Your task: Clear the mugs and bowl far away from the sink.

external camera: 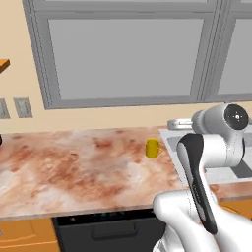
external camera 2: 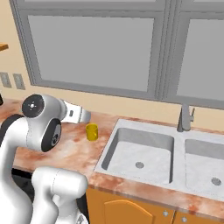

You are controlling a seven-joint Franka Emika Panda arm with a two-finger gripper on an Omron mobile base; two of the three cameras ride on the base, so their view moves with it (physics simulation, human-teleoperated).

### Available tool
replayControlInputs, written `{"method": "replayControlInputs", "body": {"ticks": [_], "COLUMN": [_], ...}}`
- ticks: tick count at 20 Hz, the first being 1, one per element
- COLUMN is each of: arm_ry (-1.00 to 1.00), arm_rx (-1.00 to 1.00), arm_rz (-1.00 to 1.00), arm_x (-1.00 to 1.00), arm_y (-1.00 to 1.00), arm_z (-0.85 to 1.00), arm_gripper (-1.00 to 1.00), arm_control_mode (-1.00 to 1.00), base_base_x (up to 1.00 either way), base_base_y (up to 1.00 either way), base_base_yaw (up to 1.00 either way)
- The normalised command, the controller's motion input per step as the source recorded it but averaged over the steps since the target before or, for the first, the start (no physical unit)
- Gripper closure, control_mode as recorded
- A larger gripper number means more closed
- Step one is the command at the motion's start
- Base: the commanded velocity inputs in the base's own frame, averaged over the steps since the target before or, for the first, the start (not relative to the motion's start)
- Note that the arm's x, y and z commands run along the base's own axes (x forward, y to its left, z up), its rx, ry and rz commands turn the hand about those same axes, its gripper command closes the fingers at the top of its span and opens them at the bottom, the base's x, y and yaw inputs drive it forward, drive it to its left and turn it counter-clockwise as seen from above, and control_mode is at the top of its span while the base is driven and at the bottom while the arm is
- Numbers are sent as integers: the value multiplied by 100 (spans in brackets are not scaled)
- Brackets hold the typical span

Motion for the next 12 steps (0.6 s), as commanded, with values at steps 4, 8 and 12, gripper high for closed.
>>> {"method": "replayControlInputs", "body": {"ticks": [4,8,12], "arm_ry": [0,0,0], "arm_rx": [0,0,0], "arm_rz": [0,0,0], "arm_x": [0,0,0], "arm_y": [0,0,0], "arm_z": [0,0,0], "arm_gripper": [-100,-100,-100], "arm_control_mode": [100,100,100], "base_base_x": [19,2,2], "base_base_y": [-54,-51,-39], "base_base_yaw": [21,32,18]}}
